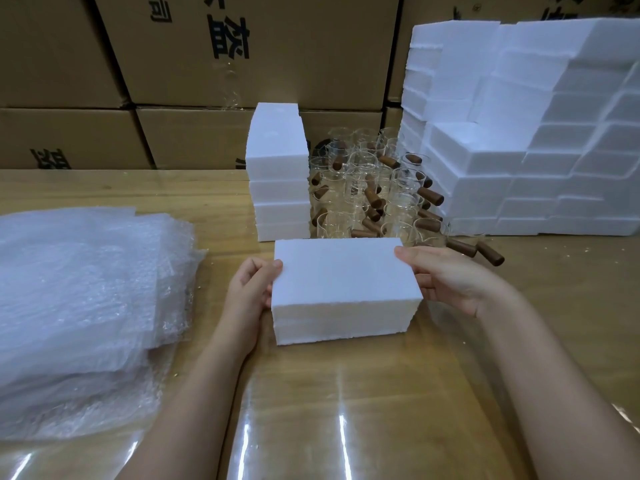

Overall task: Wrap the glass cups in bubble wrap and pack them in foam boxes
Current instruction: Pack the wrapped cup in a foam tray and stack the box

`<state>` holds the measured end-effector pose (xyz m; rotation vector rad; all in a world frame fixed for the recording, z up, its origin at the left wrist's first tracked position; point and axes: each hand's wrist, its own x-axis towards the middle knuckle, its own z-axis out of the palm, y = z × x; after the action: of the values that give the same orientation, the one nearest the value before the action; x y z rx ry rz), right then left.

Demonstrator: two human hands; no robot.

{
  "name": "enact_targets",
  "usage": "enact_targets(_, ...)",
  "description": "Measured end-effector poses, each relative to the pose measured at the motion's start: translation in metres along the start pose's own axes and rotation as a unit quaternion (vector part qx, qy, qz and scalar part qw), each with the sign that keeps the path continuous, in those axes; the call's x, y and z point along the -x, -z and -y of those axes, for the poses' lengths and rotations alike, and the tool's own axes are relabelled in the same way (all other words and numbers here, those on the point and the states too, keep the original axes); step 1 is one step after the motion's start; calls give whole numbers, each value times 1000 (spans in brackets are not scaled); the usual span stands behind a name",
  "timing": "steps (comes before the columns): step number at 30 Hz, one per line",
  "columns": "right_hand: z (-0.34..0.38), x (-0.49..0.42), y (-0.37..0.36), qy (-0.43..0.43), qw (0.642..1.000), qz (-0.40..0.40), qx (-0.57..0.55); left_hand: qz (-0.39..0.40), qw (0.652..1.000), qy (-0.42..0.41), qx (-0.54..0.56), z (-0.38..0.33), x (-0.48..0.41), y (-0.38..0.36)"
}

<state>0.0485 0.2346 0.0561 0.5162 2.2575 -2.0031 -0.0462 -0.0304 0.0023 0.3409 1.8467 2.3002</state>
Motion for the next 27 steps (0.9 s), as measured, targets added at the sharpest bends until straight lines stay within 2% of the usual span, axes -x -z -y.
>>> enact_targets(13, 0, 0, -4, -10, 1000, -14, -7, -21, 1000, -4, 7, 0, -1, -2)
enact_targets(27, 1, 1, -4, -11, 1000, -12, -6, -19, 999, -1, -50, 1, 1, 1)
